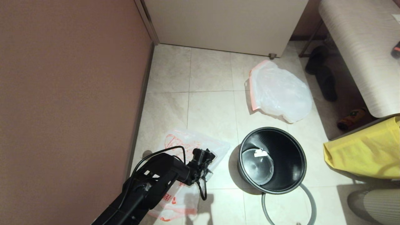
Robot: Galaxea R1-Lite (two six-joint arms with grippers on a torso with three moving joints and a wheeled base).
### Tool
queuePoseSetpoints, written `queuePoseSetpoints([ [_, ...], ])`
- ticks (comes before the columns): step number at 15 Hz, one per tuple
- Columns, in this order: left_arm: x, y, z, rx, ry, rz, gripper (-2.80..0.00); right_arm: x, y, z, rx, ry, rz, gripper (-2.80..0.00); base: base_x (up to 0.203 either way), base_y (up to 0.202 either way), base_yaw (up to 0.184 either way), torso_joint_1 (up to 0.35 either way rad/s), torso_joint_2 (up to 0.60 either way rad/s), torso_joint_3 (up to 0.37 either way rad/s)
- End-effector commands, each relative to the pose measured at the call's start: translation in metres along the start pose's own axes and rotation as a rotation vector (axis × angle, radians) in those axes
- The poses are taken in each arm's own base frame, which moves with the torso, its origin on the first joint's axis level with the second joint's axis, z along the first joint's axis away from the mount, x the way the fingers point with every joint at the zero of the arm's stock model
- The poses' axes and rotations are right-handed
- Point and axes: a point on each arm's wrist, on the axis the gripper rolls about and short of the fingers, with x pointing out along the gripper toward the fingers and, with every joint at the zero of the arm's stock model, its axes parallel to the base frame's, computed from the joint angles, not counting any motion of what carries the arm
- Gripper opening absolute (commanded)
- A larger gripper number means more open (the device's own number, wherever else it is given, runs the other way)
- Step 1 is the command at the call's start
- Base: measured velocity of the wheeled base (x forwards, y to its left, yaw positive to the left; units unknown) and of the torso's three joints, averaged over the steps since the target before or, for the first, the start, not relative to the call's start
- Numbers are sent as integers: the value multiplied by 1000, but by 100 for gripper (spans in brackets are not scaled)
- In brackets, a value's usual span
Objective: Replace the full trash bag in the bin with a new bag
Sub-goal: Pick up a new trash bag, then put the new garbage bag on the trash can
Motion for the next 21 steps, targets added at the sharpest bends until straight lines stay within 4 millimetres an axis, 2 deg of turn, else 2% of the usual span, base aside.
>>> queuePoseSetpoints([
  [1,4,1,-6,-5,-2,8,-280,0,0,0,0,1,0,-280,0,0,0,0,0,0],
  [3,5,2,-5,-15,-29,26,-280,0,0,0,0,1,0,-280,0,0,0,0,0,0],
  [5,-2,14,2,-53,-34,51,-280,0,0,0,0,1,0,-280,0,0,0,0,0,0],
  [7,-32,36,26,-114,-59,74,-280,0,0,0,0,1,0,-280,0,0,0,0,0,0],
  [9,-79,62,54,-169,-89,87,-280,0,0,0,0,1,0,-280,0,0,0,0,0,0],
  [10,-104,72,62,-190,-91,88,-280,0,0,0,-1,1,0,-280,0,0,0,0,0,0],
  [14,-210,101,66,-239,-91,97,-280,0,0,0,-1,1,0,-280,0,0,0,0,0,0],
  [18,-312,114,58,-260,-161,119,-280,0,0,0,-1,1,0,-280,0,0,0,0,0,0],
  [21,-388,105,63,-235,-248,83,-280,0,0,0,0,1,0,-280,0,0,0,0,0,0],
])
